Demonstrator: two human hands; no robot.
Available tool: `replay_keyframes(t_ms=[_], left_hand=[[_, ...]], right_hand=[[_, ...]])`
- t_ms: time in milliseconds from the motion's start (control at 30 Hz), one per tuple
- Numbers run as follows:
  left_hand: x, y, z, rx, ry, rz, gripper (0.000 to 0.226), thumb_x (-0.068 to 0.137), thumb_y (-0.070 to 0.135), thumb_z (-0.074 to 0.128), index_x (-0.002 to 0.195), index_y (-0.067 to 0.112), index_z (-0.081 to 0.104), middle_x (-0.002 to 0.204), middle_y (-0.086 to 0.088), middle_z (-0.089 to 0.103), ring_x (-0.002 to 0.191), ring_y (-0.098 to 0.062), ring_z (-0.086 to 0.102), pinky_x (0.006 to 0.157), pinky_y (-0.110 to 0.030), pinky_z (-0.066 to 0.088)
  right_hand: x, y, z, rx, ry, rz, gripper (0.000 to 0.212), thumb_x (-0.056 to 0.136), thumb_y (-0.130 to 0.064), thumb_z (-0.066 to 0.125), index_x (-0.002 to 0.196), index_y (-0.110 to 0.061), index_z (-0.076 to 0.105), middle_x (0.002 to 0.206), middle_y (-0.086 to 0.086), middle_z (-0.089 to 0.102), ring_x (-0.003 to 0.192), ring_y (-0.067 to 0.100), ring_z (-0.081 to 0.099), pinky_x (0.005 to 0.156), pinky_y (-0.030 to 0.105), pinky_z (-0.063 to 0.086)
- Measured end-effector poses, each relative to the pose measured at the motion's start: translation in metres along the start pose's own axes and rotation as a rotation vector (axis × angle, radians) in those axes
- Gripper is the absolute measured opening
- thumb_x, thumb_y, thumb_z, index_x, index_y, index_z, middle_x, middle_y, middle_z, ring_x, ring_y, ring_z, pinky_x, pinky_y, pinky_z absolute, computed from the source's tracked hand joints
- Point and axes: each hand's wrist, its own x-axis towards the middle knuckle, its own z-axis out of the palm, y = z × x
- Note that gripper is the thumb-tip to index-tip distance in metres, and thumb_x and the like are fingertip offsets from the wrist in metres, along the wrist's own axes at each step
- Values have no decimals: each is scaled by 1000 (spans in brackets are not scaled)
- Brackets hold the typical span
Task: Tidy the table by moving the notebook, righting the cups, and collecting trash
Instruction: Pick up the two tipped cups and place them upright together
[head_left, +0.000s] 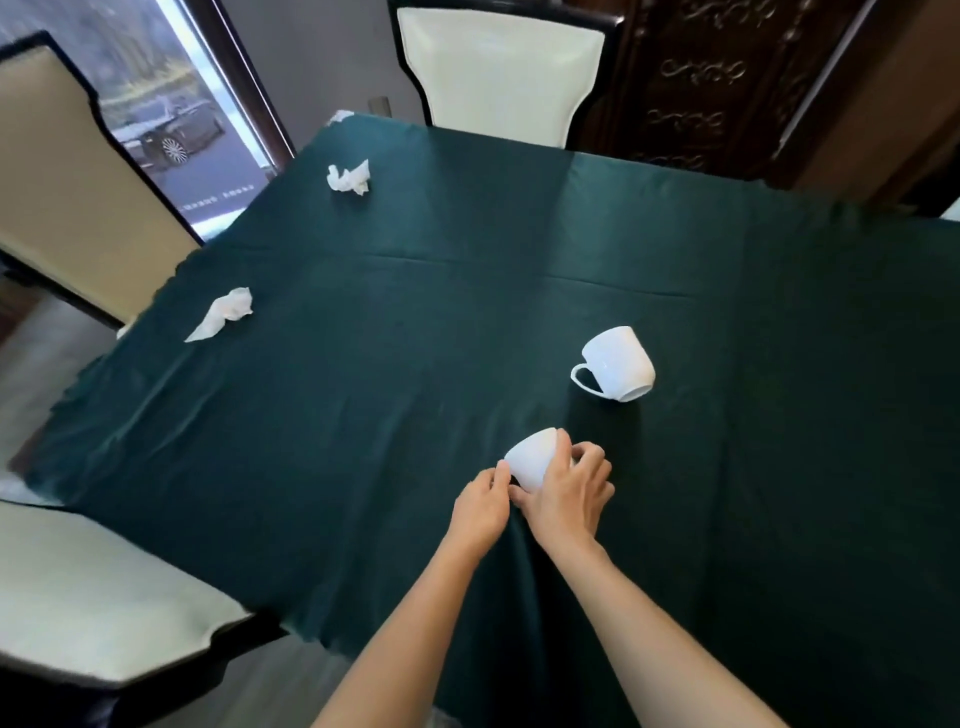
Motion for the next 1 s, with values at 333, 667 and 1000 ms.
replay_keyframes(t_ms=[333, 667, 1000], left_hand=[[-2, -8, -4, -472, 53, -133, 50, 108, 41, 43, 104, 5, 77, 105, -16, 80, 93, -27, 75, 78, -36, 59], [-58, -52, -49, -284, -36, 167, 28, 90, 16, 55, 98, 28, 79, 107, -6, 79, 104, -26, 72, 74, -31, 58], [-82, -92, -66, -216, -100, 195, 21, 96, 15, 62, 110, 26, 73, 99, -12, 77, 83, -13, 67, 88, -46, 60]], right_hand=[[-3, 7, -8, 246, 4, -52, 97, 54, -53, 90, 138, -21, 56, 127, 7, 53, 113, 32, 51, 93, 42, 47], [-48, -4, -10, 352, -133, -276, 88, 55, -32, 92, 134, -19, 55, 127, -4, 65, 113, 27, 60, 91, 33, 49], [-96, -22, -5, 300, -190, -162, 86, 54, -45, 91, 127, -30, 48, 113, -7, 68, 101, 21, 66, 83, 38, 58]])
